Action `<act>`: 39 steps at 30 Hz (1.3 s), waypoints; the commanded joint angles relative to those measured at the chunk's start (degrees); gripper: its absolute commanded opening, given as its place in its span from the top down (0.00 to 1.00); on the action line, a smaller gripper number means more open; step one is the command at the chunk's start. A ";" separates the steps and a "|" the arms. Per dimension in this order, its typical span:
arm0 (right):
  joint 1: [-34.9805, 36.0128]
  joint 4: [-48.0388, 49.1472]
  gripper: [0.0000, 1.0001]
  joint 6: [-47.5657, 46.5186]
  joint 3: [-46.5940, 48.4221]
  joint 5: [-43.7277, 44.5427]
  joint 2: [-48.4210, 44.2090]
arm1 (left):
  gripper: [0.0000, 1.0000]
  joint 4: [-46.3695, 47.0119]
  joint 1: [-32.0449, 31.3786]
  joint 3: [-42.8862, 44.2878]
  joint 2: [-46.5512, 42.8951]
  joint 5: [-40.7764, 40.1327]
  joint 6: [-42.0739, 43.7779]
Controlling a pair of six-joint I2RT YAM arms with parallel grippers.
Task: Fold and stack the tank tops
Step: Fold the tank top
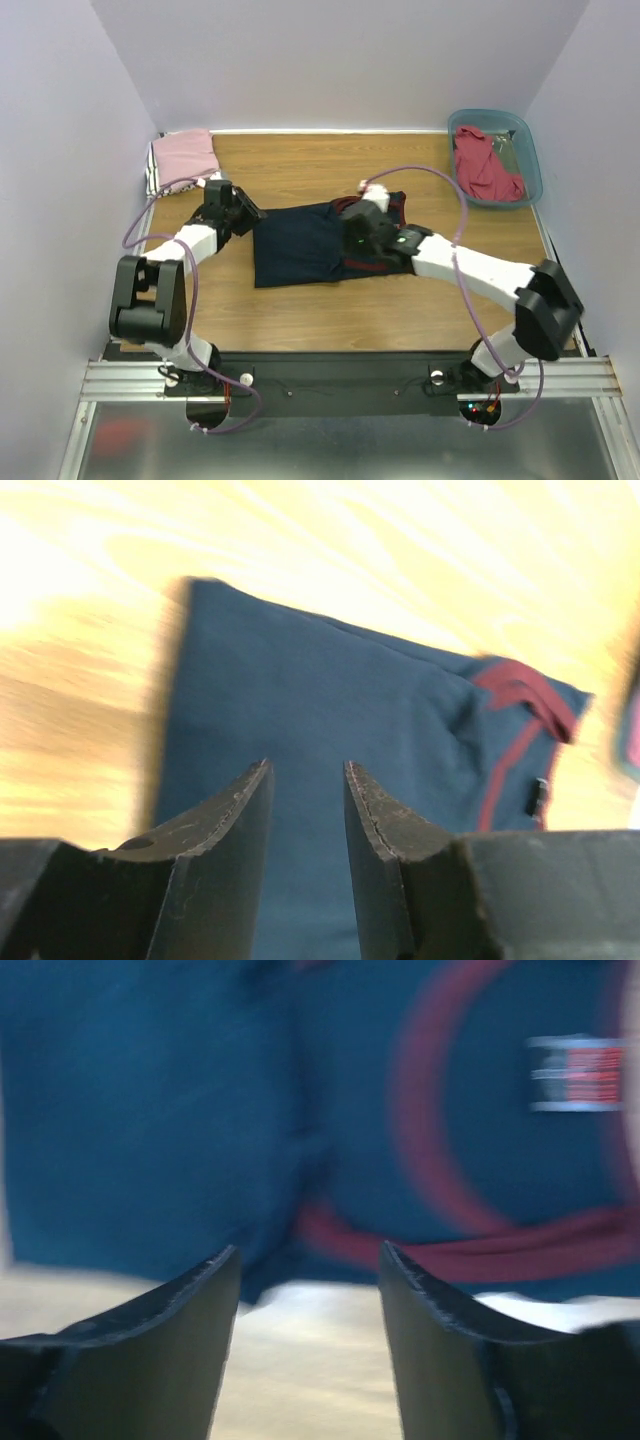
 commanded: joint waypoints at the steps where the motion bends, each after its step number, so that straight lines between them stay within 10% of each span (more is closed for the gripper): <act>1: 9.58 -0.53 0.40 1.98 9.37 3.58 8.12 | 0.53 -2.83 3.07 8.06 5.17 6.38 6.12; 19: 26.74 -1.23 0.43 -1.80 44.64 7.10 43.12 | 0.50 -8.03 10.81 15.29 10.03 7.53 11.75; 39: 27.79 -4.13 0.59 0.04 39.92 6.32 48.31 | 0.50 -3.91 11.78 9.59 6.77 11.04 7.72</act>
